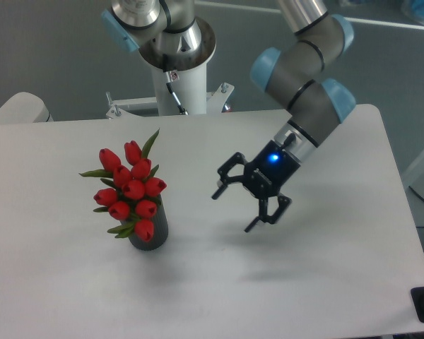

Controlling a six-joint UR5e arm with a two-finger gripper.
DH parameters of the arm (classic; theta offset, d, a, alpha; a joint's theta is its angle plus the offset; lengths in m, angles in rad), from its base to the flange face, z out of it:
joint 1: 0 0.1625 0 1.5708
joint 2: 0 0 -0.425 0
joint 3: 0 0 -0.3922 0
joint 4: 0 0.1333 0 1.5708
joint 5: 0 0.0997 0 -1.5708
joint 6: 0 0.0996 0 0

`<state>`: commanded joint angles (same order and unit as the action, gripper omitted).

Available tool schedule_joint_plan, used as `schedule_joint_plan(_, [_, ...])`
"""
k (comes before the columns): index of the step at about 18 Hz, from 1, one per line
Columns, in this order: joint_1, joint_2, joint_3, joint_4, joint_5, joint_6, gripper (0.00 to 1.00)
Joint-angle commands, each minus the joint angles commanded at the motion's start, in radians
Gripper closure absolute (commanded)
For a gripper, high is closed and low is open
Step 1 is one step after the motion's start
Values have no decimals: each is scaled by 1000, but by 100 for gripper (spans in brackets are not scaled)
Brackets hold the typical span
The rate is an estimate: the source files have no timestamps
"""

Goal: Insert the flowers into the vase

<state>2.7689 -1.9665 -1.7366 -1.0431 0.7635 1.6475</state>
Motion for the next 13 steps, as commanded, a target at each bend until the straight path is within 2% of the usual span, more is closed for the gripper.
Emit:
schedule_joint_plan(4, [-12, -24, 57, -2, 155, 0, 0])
schedule_joint_plan(6, [-26, -38, 106, -8, 221, -2, 0])
schedule_joint_plan(10, [-98, -80, 192, -21, 498, 3, 0])
schedule_joint_plan(13, [-149, -107, 241, -44, 621, 2, 0])
